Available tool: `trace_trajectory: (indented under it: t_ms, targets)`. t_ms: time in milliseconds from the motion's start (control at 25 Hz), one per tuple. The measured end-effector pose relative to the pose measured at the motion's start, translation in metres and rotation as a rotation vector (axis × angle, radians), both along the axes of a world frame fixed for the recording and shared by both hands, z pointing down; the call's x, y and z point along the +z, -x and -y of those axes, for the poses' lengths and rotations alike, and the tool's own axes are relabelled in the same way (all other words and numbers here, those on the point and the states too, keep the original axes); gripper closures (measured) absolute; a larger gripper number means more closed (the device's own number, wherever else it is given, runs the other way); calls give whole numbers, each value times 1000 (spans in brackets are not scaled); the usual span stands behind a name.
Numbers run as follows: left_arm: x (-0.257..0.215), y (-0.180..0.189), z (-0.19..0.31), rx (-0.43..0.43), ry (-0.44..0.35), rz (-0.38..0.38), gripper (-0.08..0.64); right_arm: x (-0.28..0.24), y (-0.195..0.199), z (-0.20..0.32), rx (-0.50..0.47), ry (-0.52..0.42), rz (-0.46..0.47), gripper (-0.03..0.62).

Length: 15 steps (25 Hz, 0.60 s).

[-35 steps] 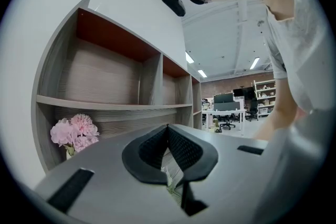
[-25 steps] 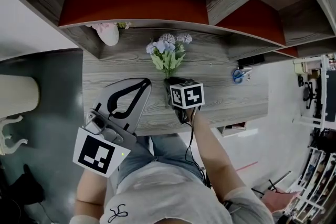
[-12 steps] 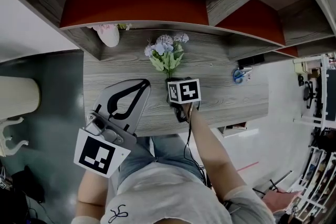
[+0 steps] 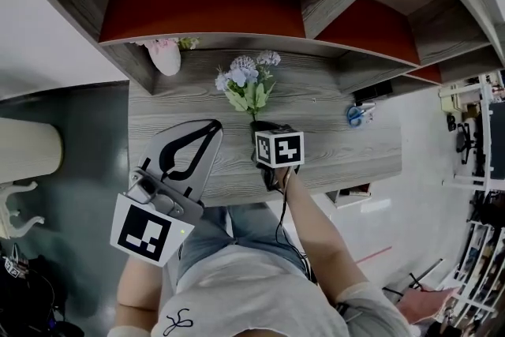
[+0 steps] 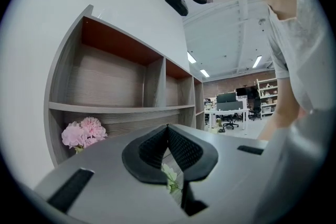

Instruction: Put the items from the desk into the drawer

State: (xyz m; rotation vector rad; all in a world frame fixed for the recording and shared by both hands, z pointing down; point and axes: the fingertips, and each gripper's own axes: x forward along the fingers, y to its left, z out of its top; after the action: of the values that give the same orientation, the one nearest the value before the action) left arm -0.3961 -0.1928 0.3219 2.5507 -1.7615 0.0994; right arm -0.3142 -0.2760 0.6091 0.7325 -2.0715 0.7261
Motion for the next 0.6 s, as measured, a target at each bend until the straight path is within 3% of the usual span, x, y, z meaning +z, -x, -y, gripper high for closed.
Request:
trace_trajectory:
  t_ms: [600]
  targets:
    - [-39,-36,-40,71,-83,36,549,-97,-31,-52,-46,-225,179,569]
